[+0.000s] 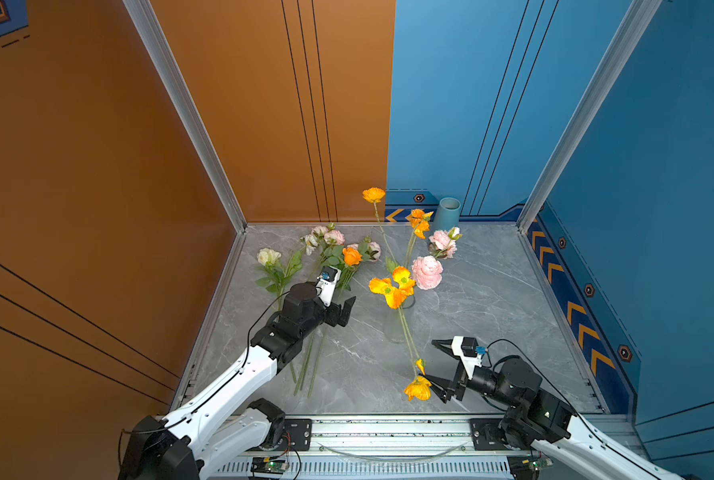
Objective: Arrange the flowers into the vase
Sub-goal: 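Withdraw the left gripper from the vase back to the flower pile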
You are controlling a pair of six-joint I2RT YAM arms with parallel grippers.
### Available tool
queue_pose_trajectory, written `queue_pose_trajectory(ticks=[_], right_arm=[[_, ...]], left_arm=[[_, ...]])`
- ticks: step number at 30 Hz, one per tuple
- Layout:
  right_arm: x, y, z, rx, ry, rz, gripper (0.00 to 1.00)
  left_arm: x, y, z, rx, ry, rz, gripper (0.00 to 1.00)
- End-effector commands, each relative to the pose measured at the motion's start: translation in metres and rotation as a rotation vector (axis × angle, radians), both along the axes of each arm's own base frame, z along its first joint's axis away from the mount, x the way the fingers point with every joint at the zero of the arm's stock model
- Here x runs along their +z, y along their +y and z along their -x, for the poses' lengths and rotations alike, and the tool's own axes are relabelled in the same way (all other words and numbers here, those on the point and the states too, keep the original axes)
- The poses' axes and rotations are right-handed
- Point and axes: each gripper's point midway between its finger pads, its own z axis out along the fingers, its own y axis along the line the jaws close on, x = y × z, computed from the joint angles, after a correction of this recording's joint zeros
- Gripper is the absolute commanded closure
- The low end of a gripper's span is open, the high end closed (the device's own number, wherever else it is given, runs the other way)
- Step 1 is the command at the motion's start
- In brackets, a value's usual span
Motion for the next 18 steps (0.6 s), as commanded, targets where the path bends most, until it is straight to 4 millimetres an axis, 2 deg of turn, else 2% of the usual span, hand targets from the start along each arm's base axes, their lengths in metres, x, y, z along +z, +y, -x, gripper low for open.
queue_pose_trajectory(ticks=[1, 2, 4, 8, 10, 12, 16, 18], right_arm=[[-0.016, 0.005, -0.009, -0.063, -0.114, 0.147, 0.0], [-0.017, 0.007, -0.01, -0.07, -0.123, 0.163, 0.0], [-0.021, 0.013, -0.012, -0.073, -0.128, 0.168, 0.0], [-0.023, 0.011, -0.019, -0.082, -0.081, 0.134, 0.0], [-0.021, 0.006, -0.025, -0.095, -0.047, 0.1, 0.0], [-0.018, 0.001, -0.029, -0.097, -0.014, 0.053, 0.0], [-0.013, -0.009, -0.037, -0.108, 0.033, -0.016, 0.0], [-0.012, -0.011, -0.039, -0.105, 0.048, -0.033, 0.0]], left_arm=[[-0.031, 0.021, -0.009, 0.102, 0.197, -0.064, 0.02], [-0.037, 0.021, -0.014, 0.1, 0.228, -0.078, 0.01], [-0.045, 0.024, -0.031, 0.128, 0.281, -0.084, 0.1], [-0.064, 0.036, -0.059, 0.185, 0.408, -0.071, 0.55], [-0.07, 0.038, -0.073, 0.199, 0.452, -0.104, 0.66], [-0.084, 0.042, -0.074, 0.216, 0.509, -0.148, 0.71], [-0.114, 0.042, -0.062, 0.204, 0.583, -0.195, 0.7], [-0.12, 0.042, -0.057, 0.204, 0.595, -0.231, 0.69]])
